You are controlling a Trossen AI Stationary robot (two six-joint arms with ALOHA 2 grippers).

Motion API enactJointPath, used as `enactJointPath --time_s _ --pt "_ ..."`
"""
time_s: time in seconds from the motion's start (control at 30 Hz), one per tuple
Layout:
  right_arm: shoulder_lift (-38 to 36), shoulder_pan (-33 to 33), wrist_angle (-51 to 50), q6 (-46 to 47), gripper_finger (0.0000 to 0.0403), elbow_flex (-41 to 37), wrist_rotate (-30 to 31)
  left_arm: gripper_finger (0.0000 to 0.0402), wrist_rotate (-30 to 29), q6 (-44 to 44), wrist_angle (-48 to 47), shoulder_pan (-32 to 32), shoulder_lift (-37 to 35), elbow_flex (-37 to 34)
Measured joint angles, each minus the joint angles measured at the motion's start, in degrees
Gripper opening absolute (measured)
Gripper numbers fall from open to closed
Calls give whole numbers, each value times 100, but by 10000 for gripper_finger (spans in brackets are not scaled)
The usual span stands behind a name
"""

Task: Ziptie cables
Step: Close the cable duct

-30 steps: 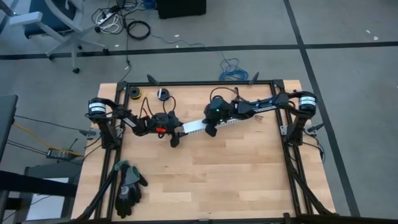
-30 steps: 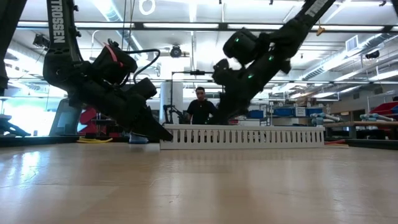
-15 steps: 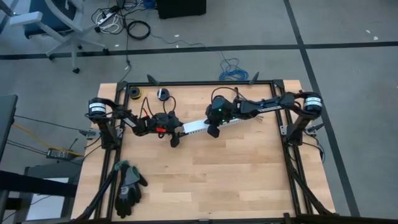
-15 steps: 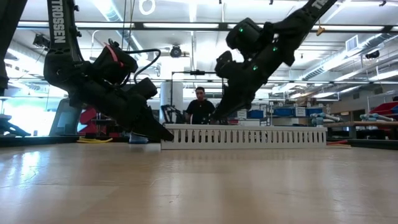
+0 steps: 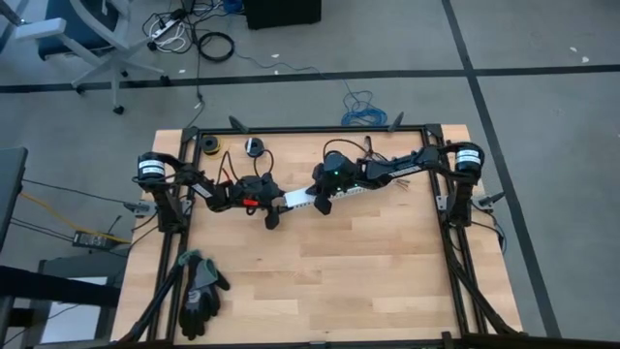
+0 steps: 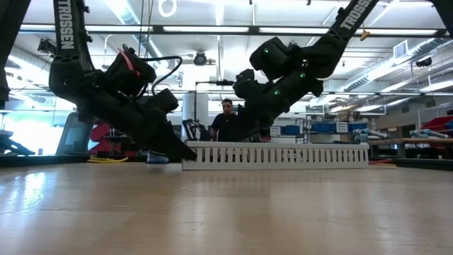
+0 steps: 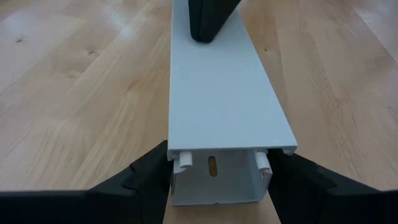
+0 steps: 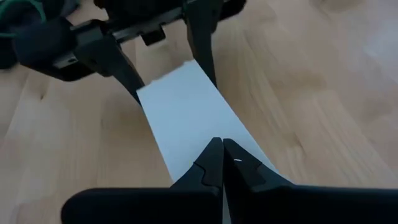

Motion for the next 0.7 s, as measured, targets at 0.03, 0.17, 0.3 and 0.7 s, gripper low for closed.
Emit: enactJointPath --time_s 0.03,0.17,0.3,0.7 --pt "-27 0 34 -23 0 0 -5 235 0 0 1 0 2 0" --pt "-201 9 -38 -155 0 -7 -13 235 -3 5 -32 -1 2 24" --pt "-241 20 -79 -154 0 -11 -34 239 35 28 -17 0 4 22" --pt "-258 35 -179 -132 0 -11 -51 297 234 -42 -6 0 -92 0"
